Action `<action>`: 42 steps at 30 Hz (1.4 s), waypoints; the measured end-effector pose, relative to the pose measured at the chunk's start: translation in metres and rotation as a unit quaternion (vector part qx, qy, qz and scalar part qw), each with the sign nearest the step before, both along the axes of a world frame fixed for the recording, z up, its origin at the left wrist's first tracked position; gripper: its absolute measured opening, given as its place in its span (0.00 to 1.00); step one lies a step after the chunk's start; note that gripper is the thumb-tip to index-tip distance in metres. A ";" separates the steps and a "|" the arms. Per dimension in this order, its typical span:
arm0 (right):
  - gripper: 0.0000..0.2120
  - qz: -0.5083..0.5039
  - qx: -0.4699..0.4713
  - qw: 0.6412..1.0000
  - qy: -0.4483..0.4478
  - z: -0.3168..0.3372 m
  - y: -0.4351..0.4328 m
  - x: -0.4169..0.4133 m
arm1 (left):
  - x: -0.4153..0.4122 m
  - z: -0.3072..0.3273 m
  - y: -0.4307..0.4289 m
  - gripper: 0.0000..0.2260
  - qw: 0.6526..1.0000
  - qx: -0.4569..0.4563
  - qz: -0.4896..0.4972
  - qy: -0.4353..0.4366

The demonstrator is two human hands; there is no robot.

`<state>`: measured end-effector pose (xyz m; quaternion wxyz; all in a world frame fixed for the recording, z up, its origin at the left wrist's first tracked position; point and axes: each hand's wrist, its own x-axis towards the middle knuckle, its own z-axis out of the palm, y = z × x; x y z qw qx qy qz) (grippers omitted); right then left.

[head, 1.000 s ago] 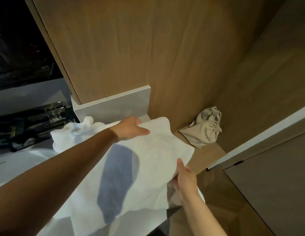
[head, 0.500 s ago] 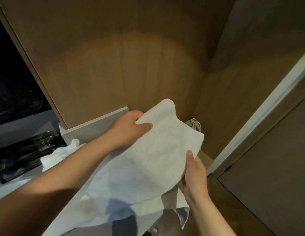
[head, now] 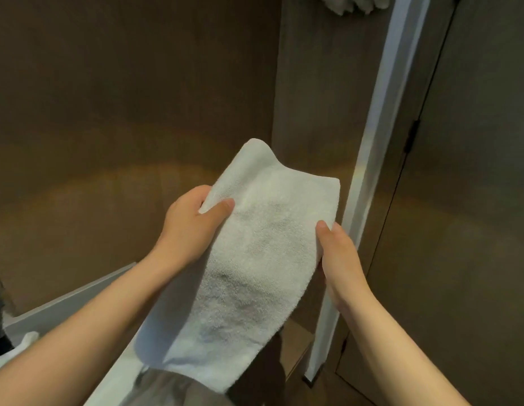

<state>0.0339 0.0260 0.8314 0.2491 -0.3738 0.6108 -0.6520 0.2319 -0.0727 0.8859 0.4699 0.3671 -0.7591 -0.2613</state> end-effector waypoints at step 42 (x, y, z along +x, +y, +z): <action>0.12 0.382 -0.381 0.820 0.194 0.259 -0.254 -0.060 | -0.033 0.162 -0.050 0.07 0.890 -0.186 0.407 0.083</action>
